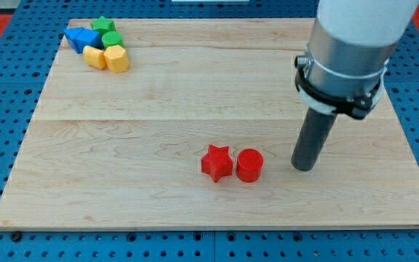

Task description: Move red circle along with red star slightly up

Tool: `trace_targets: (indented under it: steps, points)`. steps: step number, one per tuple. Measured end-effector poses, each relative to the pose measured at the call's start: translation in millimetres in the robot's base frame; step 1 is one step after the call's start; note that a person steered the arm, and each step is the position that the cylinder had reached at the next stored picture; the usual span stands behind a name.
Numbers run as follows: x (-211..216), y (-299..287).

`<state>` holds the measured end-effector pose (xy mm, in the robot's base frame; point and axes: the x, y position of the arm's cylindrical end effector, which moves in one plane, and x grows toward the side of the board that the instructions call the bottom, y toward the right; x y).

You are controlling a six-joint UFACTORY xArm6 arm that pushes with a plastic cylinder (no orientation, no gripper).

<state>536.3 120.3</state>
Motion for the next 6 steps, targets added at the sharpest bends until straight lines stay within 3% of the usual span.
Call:
trace_targets:
  steps: [2,3,4,5,6]
  points:
    - [-8.5,-172.1]
    - [-8.5,-139.9]
    - [23.5,-111.5]
    - [47.0,-173.9]
    - [11.4,-186.4]
